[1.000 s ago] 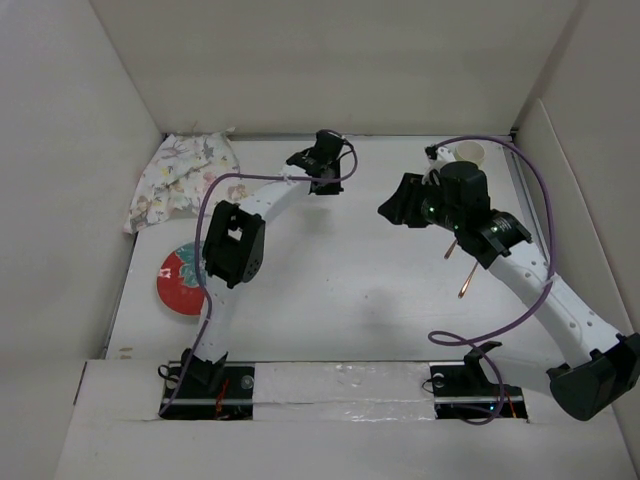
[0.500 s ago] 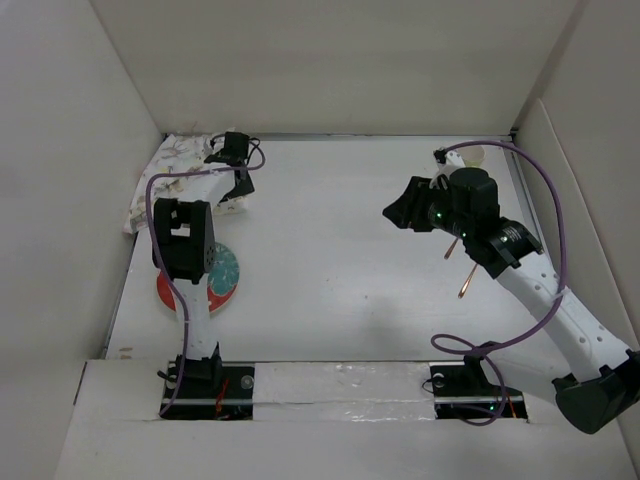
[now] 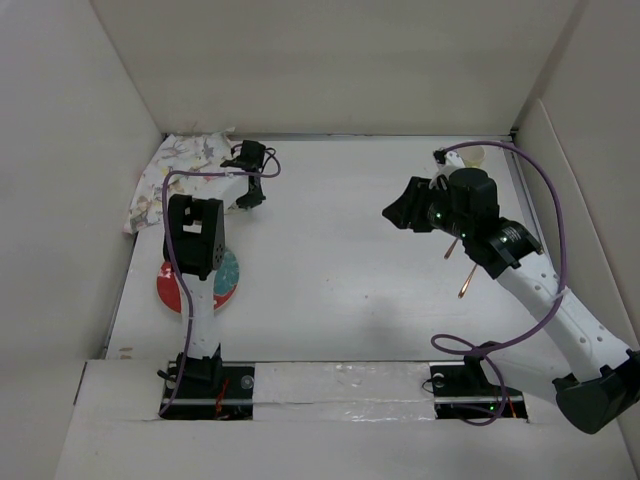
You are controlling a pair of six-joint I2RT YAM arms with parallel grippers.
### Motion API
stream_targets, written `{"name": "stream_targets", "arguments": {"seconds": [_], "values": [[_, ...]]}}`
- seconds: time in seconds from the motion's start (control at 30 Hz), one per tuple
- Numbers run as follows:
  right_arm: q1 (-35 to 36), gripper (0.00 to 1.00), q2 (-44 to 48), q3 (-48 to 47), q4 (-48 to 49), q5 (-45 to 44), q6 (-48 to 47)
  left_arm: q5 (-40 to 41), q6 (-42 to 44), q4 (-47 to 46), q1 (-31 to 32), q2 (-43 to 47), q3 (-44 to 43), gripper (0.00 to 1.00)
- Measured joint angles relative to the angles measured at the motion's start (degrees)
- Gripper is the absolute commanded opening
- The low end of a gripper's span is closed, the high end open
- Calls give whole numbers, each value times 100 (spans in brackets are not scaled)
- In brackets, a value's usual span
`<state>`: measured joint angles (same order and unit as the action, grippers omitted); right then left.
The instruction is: Set the dinner table for one person
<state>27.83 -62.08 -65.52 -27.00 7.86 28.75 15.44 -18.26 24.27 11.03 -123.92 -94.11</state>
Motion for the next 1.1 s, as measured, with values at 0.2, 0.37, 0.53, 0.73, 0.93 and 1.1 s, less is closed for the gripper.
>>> {"name": "stream_targets", "arguments": {"seconds": [0.2,0.37,0.53,0.73,0.93,1.1], "values": [[-11,51,39,0,-22,-103,-2,63,44,-57,-31,-2,59,0],[-81,51,63,2,-81,-103,-2,26,50,-212,-70,46,177,0],[-94,51,57,2,-83,-72,-2,96,87,-234,-15,83,203,0],[-94,51,9,2,-83,15,-2,-92,83,-186,-17,293,354,2],[-94,51,-31,20,-79,72,-2,-160,98,-149,-57,437,343,44],[-92,51,-31,70,-79,101,-2,-170,144,-20,-157,332,269,44]]}}
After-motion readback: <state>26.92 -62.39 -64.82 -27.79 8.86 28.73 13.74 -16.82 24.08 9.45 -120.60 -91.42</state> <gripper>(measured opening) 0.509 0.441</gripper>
